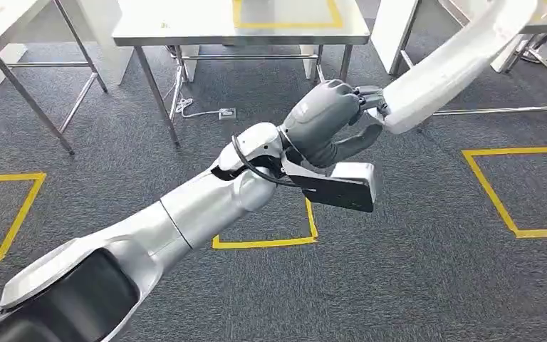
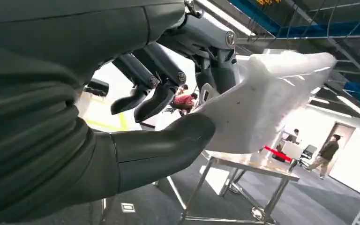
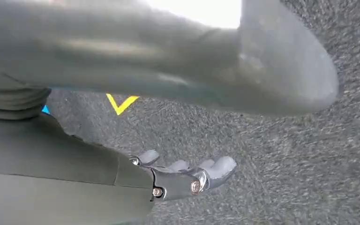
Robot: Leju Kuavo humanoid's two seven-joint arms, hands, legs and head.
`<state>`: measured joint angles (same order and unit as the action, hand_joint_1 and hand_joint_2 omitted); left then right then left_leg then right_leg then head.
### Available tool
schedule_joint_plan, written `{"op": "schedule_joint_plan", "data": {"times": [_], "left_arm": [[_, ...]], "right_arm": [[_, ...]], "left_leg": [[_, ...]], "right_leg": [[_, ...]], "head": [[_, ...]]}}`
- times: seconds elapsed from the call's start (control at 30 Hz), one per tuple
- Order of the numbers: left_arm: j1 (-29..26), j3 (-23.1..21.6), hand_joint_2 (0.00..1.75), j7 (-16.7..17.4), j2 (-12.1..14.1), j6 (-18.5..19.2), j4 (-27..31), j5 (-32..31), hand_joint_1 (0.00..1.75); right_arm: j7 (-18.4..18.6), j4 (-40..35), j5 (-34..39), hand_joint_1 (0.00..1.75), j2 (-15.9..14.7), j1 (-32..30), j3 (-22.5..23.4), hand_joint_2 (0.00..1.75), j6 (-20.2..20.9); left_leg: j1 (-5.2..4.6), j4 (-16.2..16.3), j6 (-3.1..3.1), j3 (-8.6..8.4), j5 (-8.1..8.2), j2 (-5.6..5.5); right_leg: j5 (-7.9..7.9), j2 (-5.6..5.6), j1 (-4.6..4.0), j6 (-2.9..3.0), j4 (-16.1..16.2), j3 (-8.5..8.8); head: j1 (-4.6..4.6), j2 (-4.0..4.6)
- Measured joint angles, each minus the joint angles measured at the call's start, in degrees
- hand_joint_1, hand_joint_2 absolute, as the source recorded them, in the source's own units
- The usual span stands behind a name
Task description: Take the parts from the cabinet and place them on the table.
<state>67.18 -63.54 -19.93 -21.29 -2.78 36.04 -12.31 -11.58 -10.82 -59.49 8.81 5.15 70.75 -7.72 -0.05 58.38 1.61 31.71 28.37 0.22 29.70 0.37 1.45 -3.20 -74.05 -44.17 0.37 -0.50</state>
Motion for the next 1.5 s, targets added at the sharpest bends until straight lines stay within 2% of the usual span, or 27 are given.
{"op": "schedule_joint_plan", "data": {"times": [0.07,0.1,0.13,0.17,0.27,0.3,0.37,0.43,0.47,0.5,0.53,0.6,0.63,0.7,0.73,0.8,0.87,0.97,1.0,1.03,1.1,1.13,1.17,1.27,1.33,1.43,1.5], "left_arm": [[0.1,0.0,1.75,0.8,0.0,-0.4,-0.2,-0.9,1.75],[0.2,-0.1,1.75,1.0,0.0,-0.5,-0.4,-1.0,1.75],[0.4,-0.1,1.75,1.2,0.0,-0.5,-0.5,-1.3,1.75],[0.7,-0.1,1.75,1.4,0.0,-0.7,-0.7,-1.7,1.75],[0.9,-0.5,1.75,1.9,0.0,-1.1,-1.4,-2.9,1.75],[1.0,-0.5,1.75,2.2,0.0,-1.3,-1.7,-3.3,1.75],[1.2,-0.5,1.75,2.2,0.2,-1.6,-2.7,-3.7,1.75],[1.0,-0.5,1.75,1.6,0.5,-1.8,-3.9,-3.8,1.75],[0.9,-0.5,1.75,1.4,0.6,-1.8,-4.5,-4.0,1.75],[0.7,-0.5,1.75,1.1,0.7,-1.8,-5.0,-4.0,1.75],[0.7,-0.5,1.75,1.1,0.7,-1.8,-5.3,-4.0,1.75],[0.7,-0.5,1.75,1.0,0.8,-1.8,-5.9,-4.2,1.75],[0.8,-0.5,1.75,0.9,1.1,-1.9,-6.3,-4.2,1.75],[0.8,-0.5,1.75,0.7,1.1,-1.9,-6.6,-4.3,1.75],[0.8,-0.5,1.75,0.8,0.9,-1.9,-6.6,-4.3,1.75],[0.9,-0.4,1.75,0.7,0.5,-1.9,-6.7,-4.6,1.75],[1.1,-0.4,1.75,0.6,0.4,-1.9,-6.8,-4.8,1.75],[0.6,-0.4,1.75,0.3,0.3,-1.8,-6.9,-4.9,1.75],[0.5,-0.4,1.75,0.3,0.3,-1.7,-6.9,-5.2,1.75],[0.4,-0.3,1.75,0.3,0.3,-1.7,-6.9,-5.4,1.75],[0.4,-0.2,1.75,0.3,0.3,-1.7,-6.9,-5.7,1.75],[0.4,-0.2,1.75,0.3,0.4,-1.7,-7.0,-5.7,1.75],[0.4,-0.2,1.75,0.3,0.3,-1.6,-7.0,-5.8,1.75],[0.5,0.2,1.75,0.2,0.1,-1.6,-7.0,-5.8,1.75],[0.6,0.3,1.75,0.2,0.1,-1.5,-7.0,-6.2,1.75],[0.6,0.3,1.75,0.3,0.2,-1.0,-7.0,-6.8,1.75],[0.3,0.3,1.75,0.3,0.3,-0.7,-7.0,-6.8,1.75]], "right_arm": [[0.0,-0.1,0.0,0.00,0.0,0.0,0.0,0.00,0.0],[0.0,-0.1,0.0,0.00,0.0,0.0,0.0,0.00,0.0],[0.0,0.0,0.0,0.00,0.1,0.0,0.0,0.00,0.2],[0.0,-0.1,0.0,0.00,0.1,0.2,0.0,0.00,0.2],[0.0,-0.1,0.1,0.00,0.1,0.0,0.2,0.00,0.2],[0.0,-0.1,0.0,0.00,0.1,-0.1,0.2,0.00,0.2],[0.0,-0.1,0.0,0.00,0.1,0.0,0.2,0.00,0.2],[0.2,-0.1,-0.2,0.00,0.1,-0.1,0.2,0.00,0.2],[0.2,-0.1,-0.2,0.00,0.1,-0.2,0.2,0.00,0.2],[0.2,-0.1,-0.2,0.00,0.1,-0.2,0.2,0.00,0.2],[0.2,-0.1,-0.2,0.00,0.1,-0.2,0.2,0.00,0.2],[0.2,-0.1,-0.3,0.00,0.1,-0.2,0.2,0.00,0.2],[0.2,-0.1,-0.4,0.00,0.4,-0.2,0.2,0.00,0.2],[0.2,-0.1,-0.3,0.00,0.3,0.1,0.2,0.00,0.2],[0.2,-0.1,-0.4,0.00,0.3,0.0,0.2,0.00,0.2],[0.1,-0.1,-0.4,0.00,0.0,0.0,0.2,0.00,0.2],[0.1,-0.1,-0.5,0.00,0.1,0.2,0.2,0.00,0.2],[0.2,-0.1,-0.5,0.00,0.0,0.1,0.2,0.00,0.1],[0.3,-0.1,-0.5,0.00,0.0,0.1,0.2,0.00,0.1],[0.4,-0.1,-0.5,0.00,-0.1,0.0,0.2,0.00,0.0],[0.5,-0.1,-0.5,0.00,-0.2,-0.1,0.2,0.00,0.0],[0.7,-0.1,-0.5,0.00,-0.2,-0.2,0.2,0.00,0.0],[0.9,-0.1,-0.5,0.00,-0.2,-0.1,0.2,0.00,0.0],[0.8,-0.1,-0.5,0.00,-0.2,0.0,0.2,0.00,0.0],[0.8,-0.1,-0.5,0.00,0.0,-0.1,0.2,0.00,-0.1],[0.8,-0.1,-0.5,0.00,0.0,-0.1,0.2,0.00,-0.1],[0.8,-0.1,-0.5,0.00,0.0,-0.2,0.2,0.00,-0.1]], "left_leg": [[0.33,0.3,-0.57,-1.09,0.98,0.12],[0.35,0.4,-0.97,-1.36,1.56,0.31],[0.19,0.6,-1.29,-1.60,1.86,0.30],[-0.10,0.4,-1.65,-1.29,2.13,0.34],[-0.14,0.7,-2.62,-2.24,2.44,0.34],[0.02,2.8,-2.86,-1.19,2.05,0.13],[0.04,10.5,-3.16,3.77,2.52,0.07],[0.03,17.5,-3.25,9.56,6.59,0.07],[0.02,18.3,-3.10,11.19,7.60,0.06],[-0.01,17.1,-2.90,11.63,7.08,0.05],[-0.18,14.1,-2.47,11.26,5.14,0.03],[-0.78,4.7,-0.81,9.08,-3.24,-0.13],[-1.38,1.1,-0.14,9.03,-6.97,-0.37],[-1.66,1.0,-0.20,7.86,-6.24,-1.18],[-1.40,0.3,0.13,7.43,-6.41,-1.28],[-1.14,-0.2,0.44,5.50,-6.21,-1.14],[-1.08,-0.2,0.96,4.66,-5.33,-1.12],[-1.08,-0.1,1.09,3.34,-3.70,-1.27],[-1.08,0.0,1.03,2.65,-3.09,-1.38],[-1.07,0.1,0.92,1.85,-2.37,-1.41],[-1.02,0.5,0.55,0.42,-0.85,-1.33],[-1.16,0.7,0.22,0.46,-0.18,-1.25],[-1.34,0.8,-0.18,-0.02,0.32,-1.48],[-1.32,0.8,-1.30,-0.84,0.67,-1.35],[-1.25,3.6,-2.03,0.15,0.89,-1.06],[-0.65,15.4,-2.96,8.11,5.00,-0.80],[-0.54,17.5,-2.96,11.12,6.29,-0.68]], "right_leg": [[-5.60,-0.34,0.28,-0.18,9.7,4.40],[-7.03,-0.79,0.42,-0.38,14.1,6.20],[-4.42,-1.07,-0.10,-0.12,14.6,6.29],[-4.27,-1.20,-0.36,1.21,14.5,6.65],[-4.29,-0.59,0.07,2.73,14.4,7.65],[-3.95,-0.48,0.10,3.21,14.7,8.36],[-3.30,-0.29,0.03,3.84,14.9,9.28],[-2.27,-0.01,-0.12,3.99,15.0,10.41],[-1.68,0.15,-0.22,4.00,15.0,11.16],[-1.06,0.31,-0.35,4.00,15.0,11.98],[-0.43,0.49,-0.54,4.03,15.0,12.84],[0.99,0.55,-0.89,4.09,15.1,14.62],[1.57,0.63,-1.14,3.81,14.8,15.13],[2.75,1.01,-1.12,3.12,15.6,15.69],[1.95,1.09,-1.14,2.86,14.4,16.25],[1.13,0.77,-0.95,2.56,11.9,15.26],[1.13,0.33,-0.93,1.96,4.8,10.70],[7.64,0.14,-0.74,0.99,-1.6,4.13],[7.57,0.08,-0.62,0.81,-0.4,3.51],[5.92,0.00,-0.53,0.81,2.7,3.88],[-2.02,-0.29,-0.36,0.81,11.8,6.01],[-6.38,-0.73,-0.38,1.14,14.4,6.50],[-4.60,-0.92,-0.74,2.07,14.6,6.43],[-4.82,-0.52,-0.74,3.52,14.9,7.52],[-4.10,-0.39,-0.47,4.27,15.3,9.17],[-2.50,-0.28,-0.48,4.40,15.3,10.71],[-1.25,-0.18,-0.48,4.36,15.3,12.22]], "head": [[0.04,0.00],[0.09,0.00],[0.35,0.00],[0.42,0.00],[0.07,0.00],[-0.02,0.00],[-0.33,0.00],[-0.44,0.00],[-0.50,0.00],[-0.61,0.00],[-0.68,0.00],[-0.77,0.00],[-0.66,0.02],[-0.74,0.00],[-0.72,0.00],[-0.74,0.02],[-0.37,0.00],[-0.18,0.00],[-0.11,0.00],[-0.09,0.00],[0.02,0.00],[0.07,0.00],[0.06,0.00],[0.02,0.00],[-0.26,0.02],[-0.79,0.02],[-0.92,0.00]]}}
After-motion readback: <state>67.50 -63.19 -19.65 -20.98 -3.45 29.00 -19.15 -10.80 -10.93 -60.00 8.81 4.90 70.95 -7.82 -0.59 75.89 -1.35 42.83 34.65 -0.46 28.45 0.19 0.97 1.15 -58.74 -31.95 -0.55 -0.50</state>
